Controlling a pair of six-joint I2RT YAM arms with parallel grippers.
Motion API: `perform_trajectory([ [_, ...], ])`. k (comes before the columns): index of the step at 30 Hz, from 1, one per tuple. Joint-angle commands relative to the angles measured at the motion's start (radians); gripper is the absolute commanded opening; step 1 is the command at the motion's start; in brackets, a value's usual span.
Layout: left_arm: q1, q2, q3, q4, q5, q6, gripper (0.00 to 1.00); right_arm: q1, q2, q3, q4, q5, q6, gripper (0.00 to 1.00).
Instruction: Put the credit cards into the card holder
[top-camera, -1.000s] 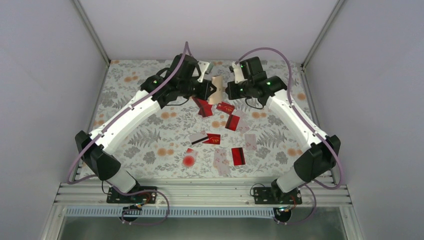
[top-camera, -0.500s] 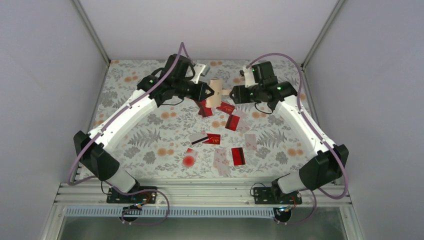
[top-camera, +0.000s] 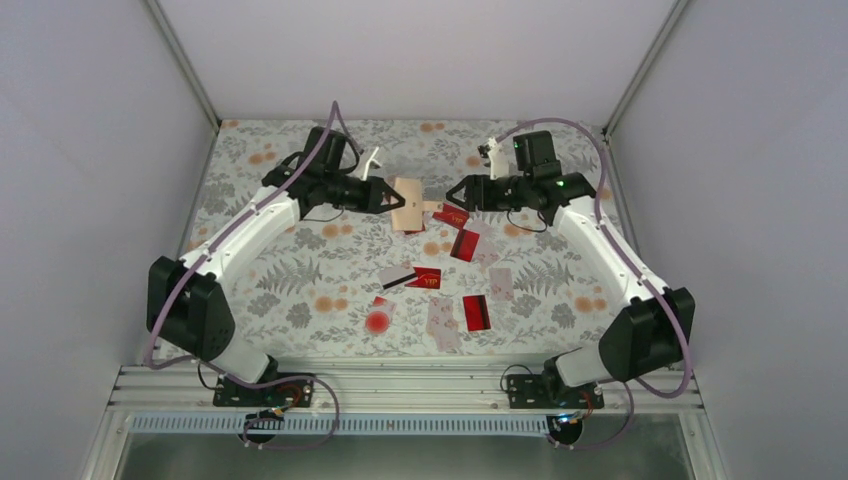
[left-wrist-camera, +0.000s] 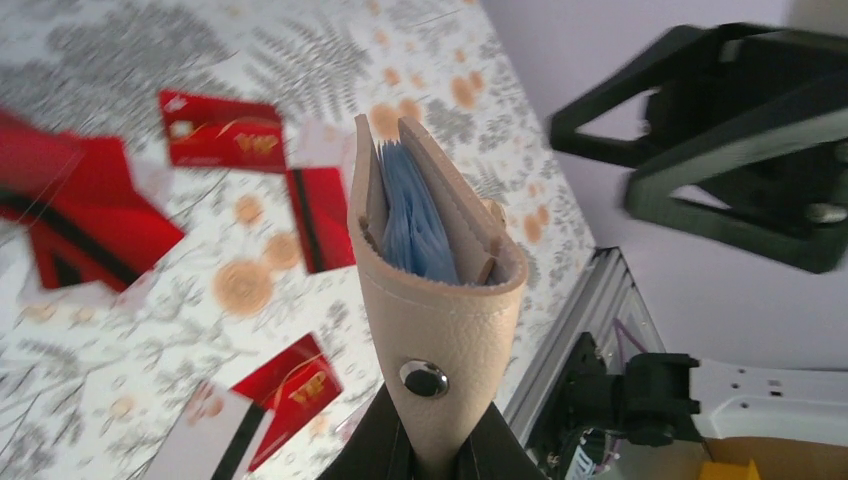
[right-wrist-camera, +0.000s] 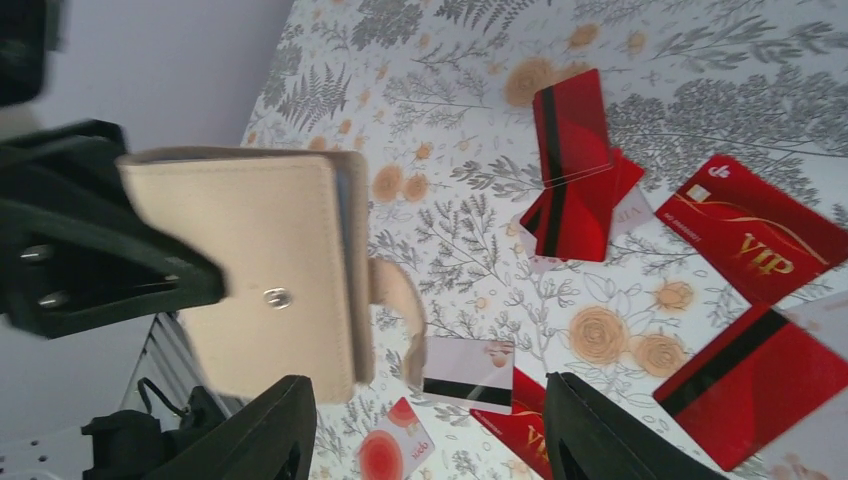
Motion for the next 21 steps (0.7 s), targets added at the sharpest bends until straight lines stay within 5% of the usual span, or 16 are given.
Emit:
perform_trajectory([
  [1,0.062,0.038,-0.068,0.028,0.003,0.006,0.02,-0.003,0.022,-0.009,0.050,-0.067,0.025,0.58],
  [14,0.158,0.285,-0.128,0.011,0.060,0.120,0.03,-0.002,0.078,-0.047,0.056,-0.090,0.024,0.54],
  [21,0.182,0.382,-0.130,-0.050,-0.002,0.174,0.16,0.002,0.118,-0.043,0.059,-0.112,0.017,0.52],
])
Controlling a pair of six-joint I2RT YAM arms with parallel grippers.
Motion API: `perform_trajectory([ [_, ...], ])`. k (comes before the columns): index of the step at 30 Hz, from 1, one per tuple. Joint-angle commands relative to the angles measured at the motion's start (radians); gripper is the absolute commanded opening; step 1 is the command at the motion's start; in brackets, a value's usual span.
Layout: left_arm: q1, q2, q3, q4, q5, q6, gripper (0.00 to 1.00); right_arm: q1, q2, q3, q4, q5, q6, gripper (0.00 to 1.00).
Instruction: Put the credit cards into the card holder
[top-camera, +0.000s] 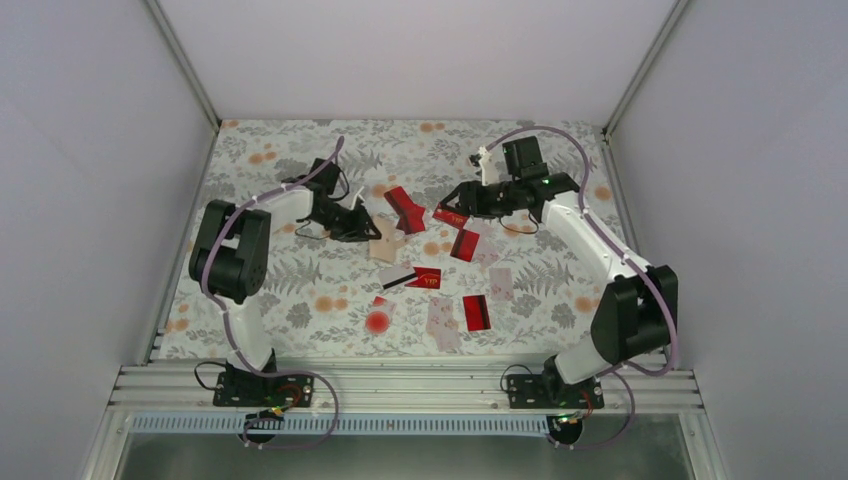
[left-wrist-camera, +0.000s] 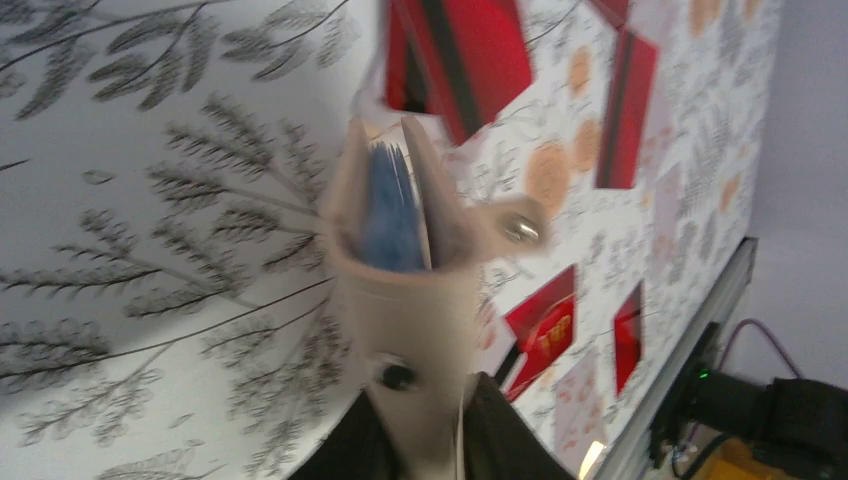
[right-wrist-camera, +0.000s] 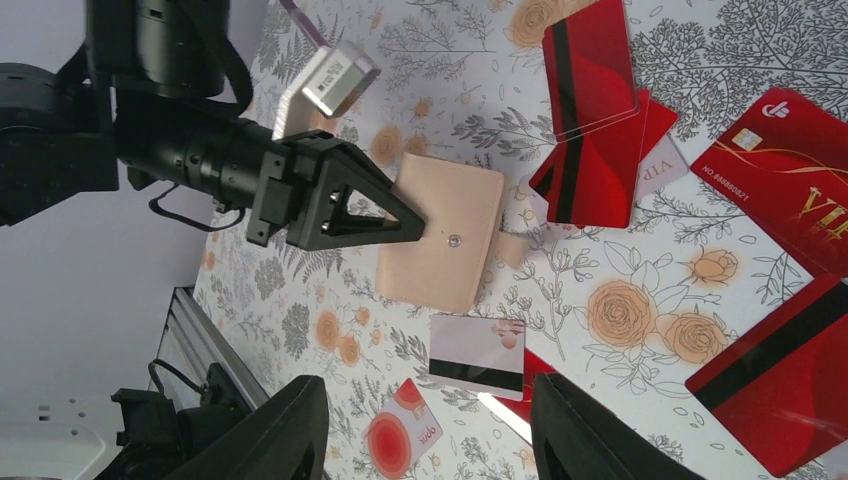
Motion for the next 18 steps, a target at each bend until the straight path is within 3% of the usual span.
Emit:
perform_trajectory([
  [1,0.013,0.026,-0.002,-0.044,-0.041,0.059,0.20,0.003,0.028,0.000,0.017,-0.034,-0.003,0.52],
  [7,0.023,0.027,-0.002,-0.103,-0.205,0.062,0.60,0.018,0.053,0.004,0.021,-0.049,0.001,0.51],
  [9,0.024,0.014,0.002,-0.121,-0.270,0.057,0.83,0.029,0.061,0.007,0.023,-0.052,-0.001,0.51],
  [11,0.021,-0.005,0.010,-0.143,-0.339,0.043,0.99,0.040,0.067,0.012,0.024,-0.056,0.000,0.51],
  [18,-0.077,-0.096,0.049,-0.218,-0.584,-0.067,0.96,0.066,0.078,0.027,0.032,-0.062,0.002,0.49],
])
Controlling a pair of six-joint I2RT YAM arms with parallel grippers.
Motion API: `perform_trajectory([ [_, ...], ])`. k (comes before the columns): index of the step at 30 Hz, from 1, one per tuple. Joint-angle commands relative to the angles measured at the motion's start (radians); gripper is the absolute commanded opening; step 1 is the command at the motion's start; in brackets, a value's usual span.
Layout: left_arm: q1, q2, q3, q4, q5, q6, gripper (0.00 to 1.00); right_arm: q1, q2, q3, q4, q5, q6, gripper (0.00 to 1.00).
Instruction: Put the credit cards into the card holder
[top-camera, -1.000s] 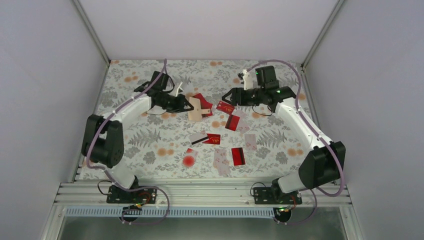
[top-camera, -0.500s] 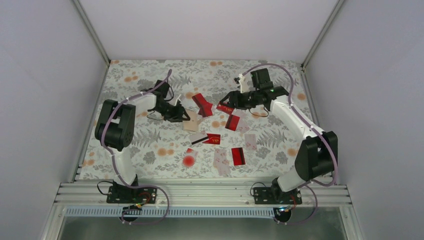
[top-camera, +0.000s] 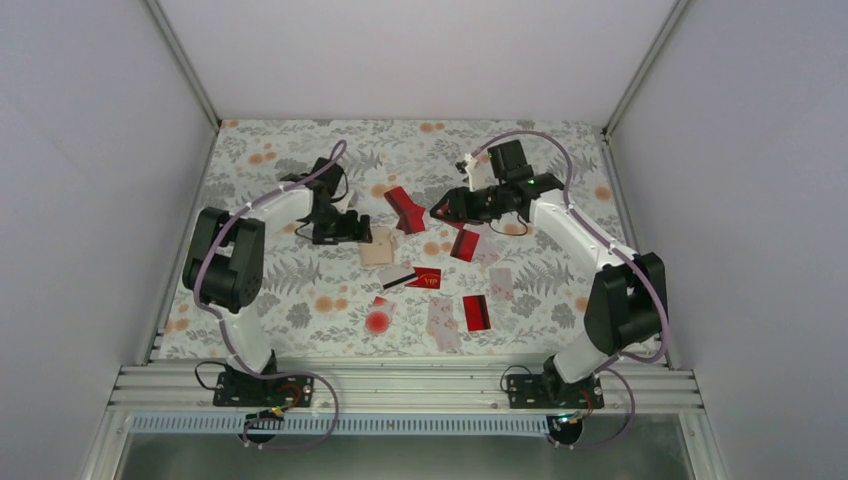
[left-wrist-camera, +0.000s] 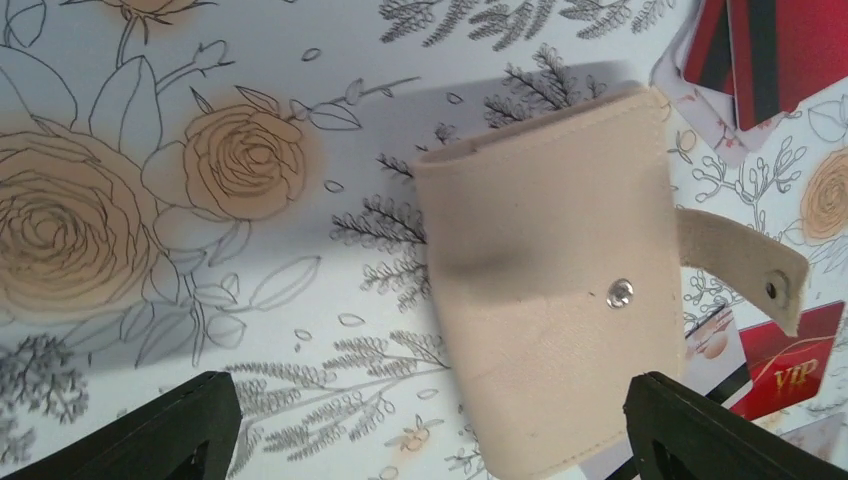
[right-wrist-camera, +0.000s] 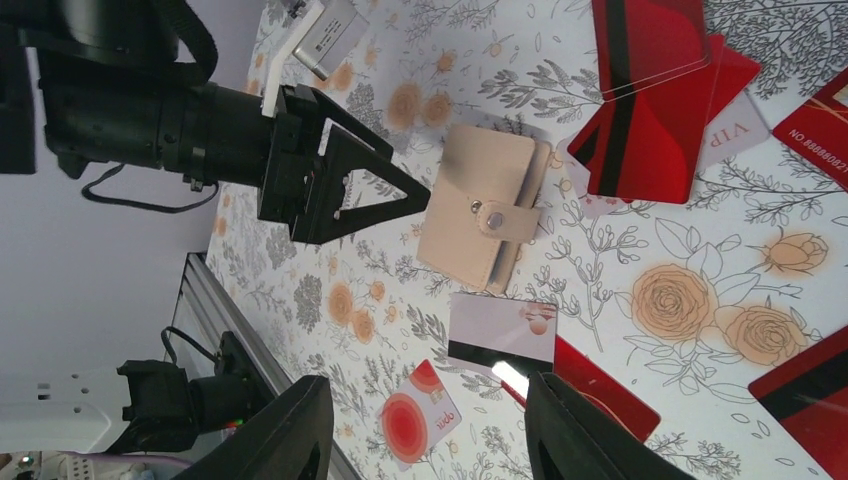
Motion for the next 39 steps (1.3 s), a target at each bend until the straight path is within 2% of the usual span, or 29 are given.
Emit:
perform_trajectory([
  [1,-0.096,-0.068,0.039,-0.070,-0.209,-0.090,0.94,0.021,0.012,0.028,0.021,-0.016,0.001,0.49],
  [6,-0.239,-0.064,0.042,-0.084,-0.302,-0.193,0.91,0.023,-0.004,0.013,0.013,0.040,-0.002,0.49],
  [14,-0.343,0.034,0.116,-0.112,-0.381,-0.256,1.00,0.023,-0.047,-0.034,0.002,0.069,-0.014,0.50],
  [24,-0.372,0.108,0.158,-0.172,-0.520,-0.289,0.99,0.023,-0.095,-0.079,-0.012,0.094,-0.024,0.50],
  [39,-0.394,0.125,0.150,-0.147,-0.538,-0.286,0.96,0.023,-0.100,-0.084,-0.010,0.095,-0.015,0.50],
])
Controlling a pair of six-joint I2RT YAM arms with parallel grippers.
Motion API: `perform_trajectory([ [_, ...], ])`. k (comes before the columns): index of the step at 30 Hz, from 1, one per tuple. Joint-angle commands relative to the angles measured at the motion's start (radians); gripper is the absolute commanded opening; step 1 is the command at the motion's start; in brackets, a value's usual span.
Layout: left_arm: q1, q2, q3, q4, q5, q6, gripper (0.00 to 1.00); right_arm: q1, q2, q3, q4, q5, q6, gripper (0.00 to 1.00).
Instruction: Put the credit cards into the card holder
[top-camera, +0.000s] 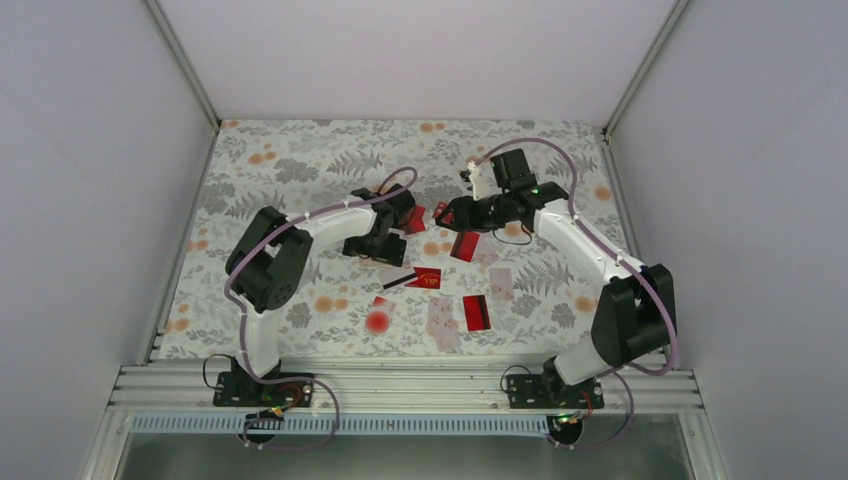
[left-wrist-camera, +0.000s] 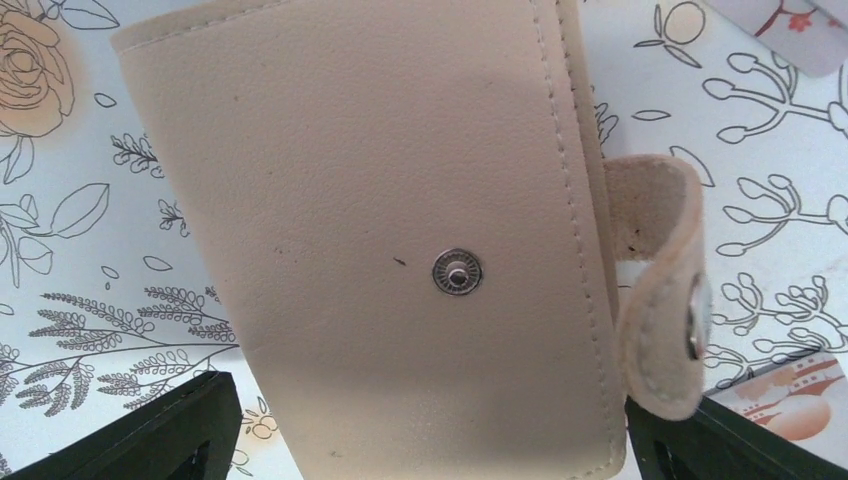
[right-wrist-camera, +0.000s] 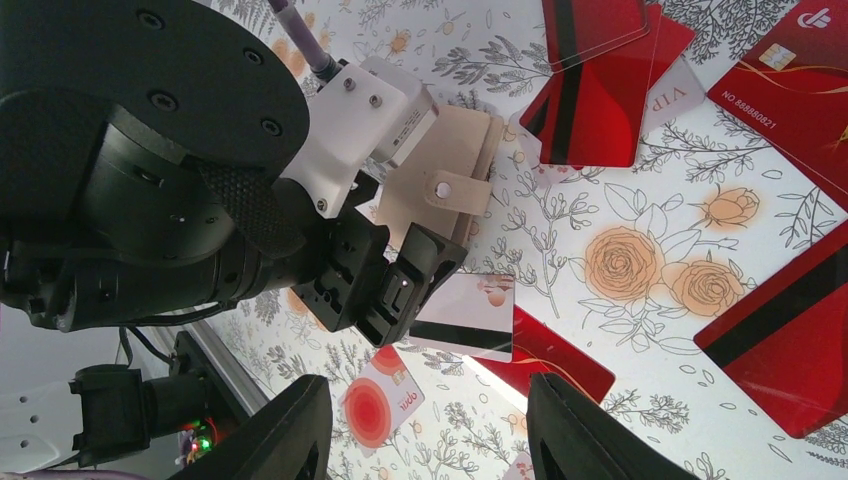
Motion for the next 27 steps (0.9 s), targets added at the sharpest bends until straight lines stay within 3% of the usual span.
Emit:
perform_trajectory([
  [1,-0.006,0.005,0.012,0.000,-0.036,-0.011,0.95,0.009,-0.029,-0.010,-0.003,0.008,-0.005,0.50],
  [6,-0.005,-0.025,0.005,0.007,-0.054,-0.015,0.79,0.009,-0.028,-0.011,-0.003,0.006,-0.001,0.50],
  [18,-0.005,-0.077,0.004,0.013,-0.077,-0.019,0.65,0.009,-0.027,-0.011,-0.003,0.002,0.000,0.50],
  [24,-0.005,-0.123,-0.001,0.028,-0.100,-0.017,0.49,0.009,-0.024,-0.016,0.000,-0.003,0.000,0.50],
  [27,-0.005,-0.127,-0.001,0.027,-0.114,-0.014,0.45,0.009,-0.021,-0.016,0.002,-0.006,0.000,0.50],
])
